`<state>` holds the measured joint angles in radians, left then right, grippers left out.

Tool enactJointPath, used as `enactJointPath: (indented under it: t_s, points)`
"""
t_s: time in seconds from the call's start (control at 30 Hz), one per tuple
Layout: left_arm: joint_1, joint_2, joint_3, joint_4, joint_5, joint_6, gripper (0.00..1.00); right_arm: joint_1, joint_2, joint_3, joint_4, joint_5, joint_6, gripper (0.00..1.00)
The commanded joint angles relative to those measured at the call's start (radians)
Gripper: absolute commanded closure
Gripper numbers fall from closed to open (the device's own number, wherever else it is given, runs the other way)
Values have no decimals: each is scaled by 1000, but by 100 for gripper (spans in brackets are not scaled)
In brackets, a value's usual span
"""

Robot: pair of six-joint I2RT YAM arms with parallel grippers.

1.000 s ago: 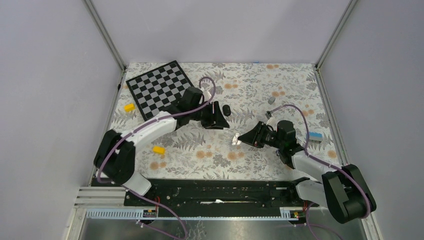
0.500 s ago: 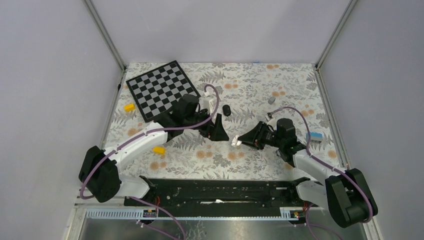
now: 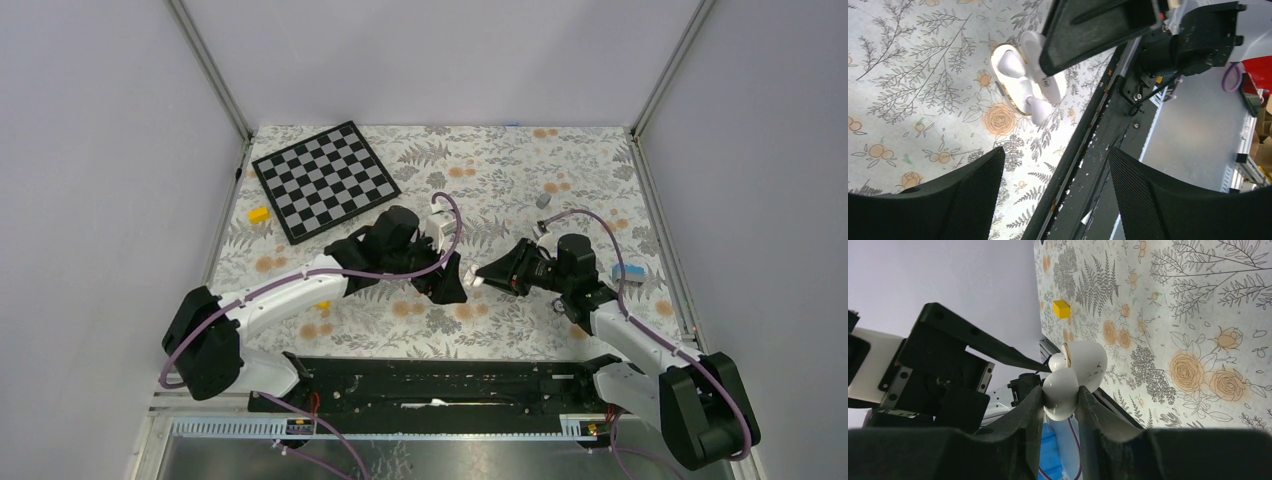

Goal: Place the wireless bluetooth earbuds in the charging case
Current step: Adjust the earbud with the charging case.

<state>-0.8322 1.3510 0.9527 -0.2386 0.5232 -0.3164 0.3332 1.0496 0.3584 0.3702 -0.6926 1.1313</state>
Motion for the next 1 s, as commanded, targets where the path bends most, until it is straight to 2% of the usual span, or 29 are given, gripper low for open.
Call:
enactJointPath:
  t_s: [0.0, 0.47, 0.97]
  points:
    - [-2, 25, 0, 52, -54, 33, 23, 6, -34, 50, -8, -10, 12, 100]
    - [6, 105, 39, 53, -119, 56, 26, 6, -56, 57, -27, -17, 7, 100]
    - [56, 117, 64, 48, -104, 56, 27, 6, -73, 35, -37, -13, 2, 100]
